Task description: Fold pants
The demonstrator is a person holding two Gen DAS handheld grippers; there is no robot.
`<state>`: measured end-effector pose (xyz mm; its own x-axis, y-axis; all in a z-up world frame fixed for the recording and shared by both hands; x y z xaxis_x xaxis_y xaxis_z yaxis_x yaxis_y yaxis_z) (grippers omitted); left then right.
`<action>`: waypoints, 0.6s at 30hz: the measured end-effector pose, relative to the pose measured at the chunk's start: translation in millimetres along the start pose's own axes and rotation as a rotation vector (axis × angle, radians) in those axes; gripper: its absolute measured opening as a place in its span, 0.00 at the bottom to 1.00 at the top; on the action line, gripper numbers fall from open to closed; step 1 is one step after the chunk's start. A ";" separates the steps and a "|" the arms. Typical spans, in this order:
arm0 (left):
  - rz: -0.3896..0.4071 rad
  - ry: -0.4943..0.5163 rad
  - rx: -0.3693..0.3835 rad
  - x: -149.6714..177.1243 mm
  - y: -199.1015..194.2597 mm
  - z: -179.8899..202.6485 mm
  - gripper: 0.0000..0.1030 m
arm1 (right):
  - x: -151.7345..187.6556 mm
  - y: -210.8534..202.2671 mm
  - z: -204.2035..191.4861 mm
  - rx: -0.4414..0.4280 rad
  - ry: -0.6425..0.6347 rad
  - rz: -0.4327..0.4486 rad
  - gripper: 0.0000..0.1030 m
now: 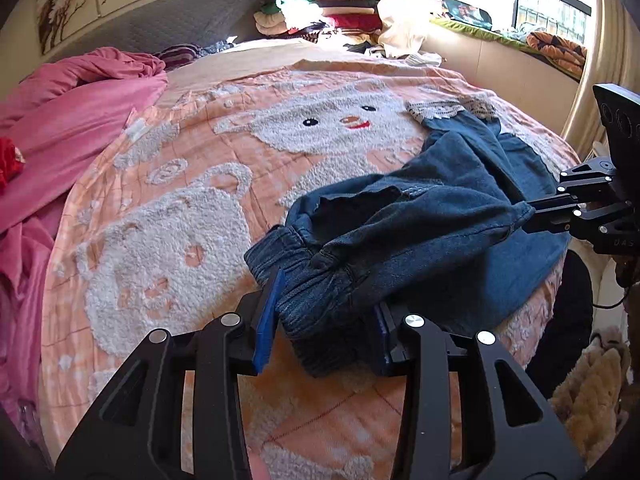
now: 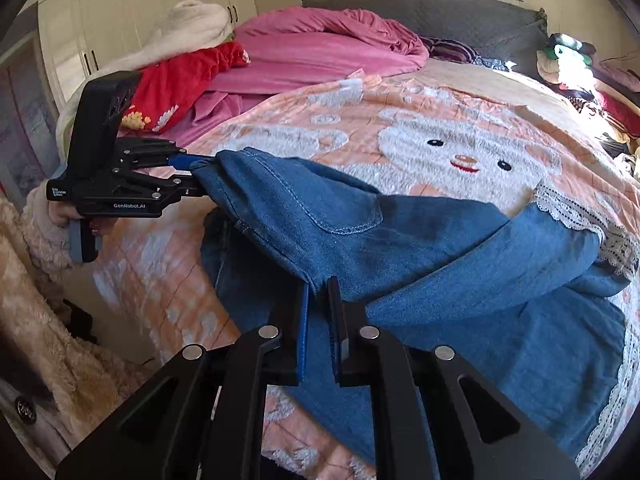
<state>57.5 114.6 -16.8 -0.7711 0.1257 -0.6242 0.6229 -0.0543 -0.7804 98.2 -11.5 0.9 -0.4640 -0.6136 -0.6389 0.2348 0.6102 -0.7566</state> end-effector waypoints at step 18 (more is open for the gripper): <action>0.004 -0.155 0.135 -5.7 -40.6 -7.3 0.41 | 29.9 22.4 -9.4 -0.064 0.020 -0.082 0.08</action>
<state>37.6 123.3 18.6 -0.7862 -0.0282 -0.6173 0.6108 -0.1876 -0.7693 81.5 -11.4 -33.9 -0.4964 -0.6529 -0.5722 0.1406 0.5899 -0.7951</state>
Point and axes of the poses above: each gripper's, at about its wrist camera, not at the fingertips, and y roughly the way its jaws point, z to its right, x to its underside, the point moved 5 cm from there along y, roughly the way its jaws point, and after that the axes turned 3 degrees about -z, right-handed, at the moved point
